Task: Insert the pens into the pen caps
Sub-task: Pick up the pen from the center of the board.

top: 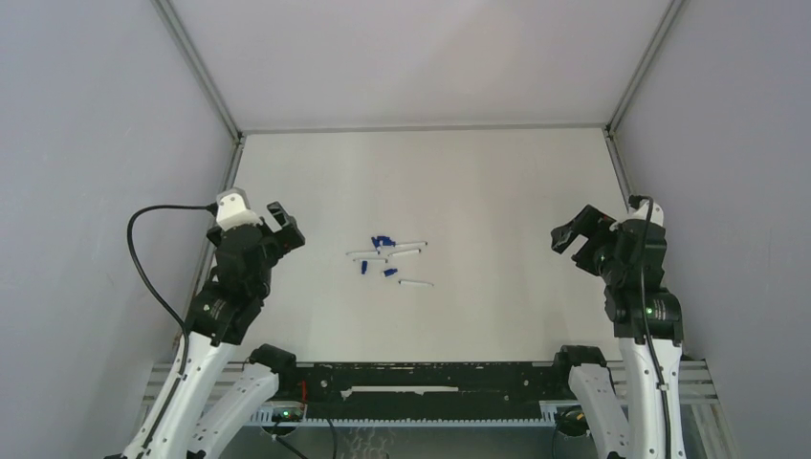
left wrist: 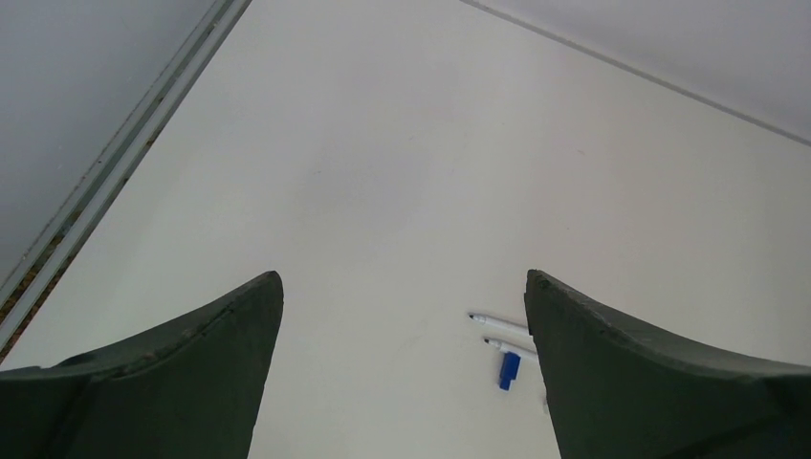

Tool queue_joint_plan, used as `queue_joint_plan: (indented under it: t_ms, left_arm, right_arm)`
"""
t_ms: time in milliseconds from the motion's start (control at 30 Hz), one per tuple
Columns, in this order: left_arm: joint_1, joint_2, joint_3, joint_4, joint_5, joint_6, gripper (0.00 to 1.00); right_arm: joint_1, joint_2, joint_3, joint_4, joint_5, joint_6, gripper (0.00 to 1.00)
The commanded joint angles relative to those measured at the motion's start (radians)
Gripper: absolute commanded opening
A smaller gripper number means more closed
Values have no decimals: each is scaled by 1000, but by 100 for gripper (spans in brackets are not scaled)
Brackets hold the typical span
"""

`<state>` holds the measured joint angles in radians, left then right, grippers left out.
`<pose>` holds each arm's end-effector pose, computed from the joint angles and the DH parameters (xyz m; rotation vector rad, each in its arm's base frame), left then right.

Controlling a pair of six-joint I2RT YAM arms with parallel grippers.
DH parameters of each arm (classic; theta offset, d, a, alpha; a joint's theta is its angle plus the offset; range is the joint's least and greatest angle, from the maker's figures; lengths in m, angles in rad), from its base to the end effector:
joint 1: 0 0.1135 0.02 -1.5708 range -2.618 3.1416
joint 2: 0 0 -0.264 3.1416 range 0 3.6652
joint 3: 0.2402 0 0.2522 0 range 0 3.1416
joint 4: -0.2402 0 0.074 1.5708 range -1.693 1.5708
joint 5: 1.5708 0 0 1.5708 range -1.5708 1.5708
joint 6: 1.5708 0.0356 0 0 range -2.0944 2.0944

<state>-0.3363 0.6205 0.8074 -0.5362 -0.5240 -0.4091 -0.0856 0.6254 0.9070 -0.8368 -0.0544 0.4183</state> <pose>0.1317 -0.0272 0.3356 -0.4120 1.8257 -0.0095 0.1174 -0.0081 0.3360 0.5010 2.0760 0.2541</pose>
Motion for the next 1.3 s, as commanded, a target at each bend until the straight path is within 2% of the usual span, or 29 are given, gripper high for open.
queue_joint_plan:
  t_ms: [0, 100, 233, 333, 500, 633, 767, 867, 967, 1033, 1267]
  left_arm:
    - [10, 29, 72, 69, -53, 44, 100]
    - [19, 49, 77, 87, -70, 59, 100]
    - [112, 46, 61, 92, 52, 34, 100]
    - [161, 39, 53, 94, 83, 30, 100]
    - [170, 38, 41, 92, 149, 33, 100]
    - [171, 45, 34, 92, 195, 39, 100]
    - [171, 50, 30, 85, 232, 38, 99]
    - [171, 43, 42, 32, 284, 37, 97]
    - [171, 0, -9, 17, 283, 45, 96]
    - [171, -17, -25, 9, 246, 29, 97]
    - [172, 4, -16, 24, 265, 34, 96]
  right_arm:
    - [-9, -5, 42, 79, -62, -30, 100]
    - [-6, 14, 46, 126, -213, -63, 100]
    - [65, 88, 58, 123, -241, -90, 99]
    - [240, 160, 59, 147, -169, -112, 98]
    - [569, 343, 61, 226, -39, -179, 98]
    - [685, 505, 81, 314, -122, -228, 96]
    - [817, 673, 151, 340, -97, -329, 95]
    - [885, 797, 219, 326, -67, -402, 94]
    - [935, 899, 283, 319, -46, -458, 93]
    - [950, 962, 315, 318, -63, -485, 90]
    - [969, 1098, 386, 330, -121, -532, 81]
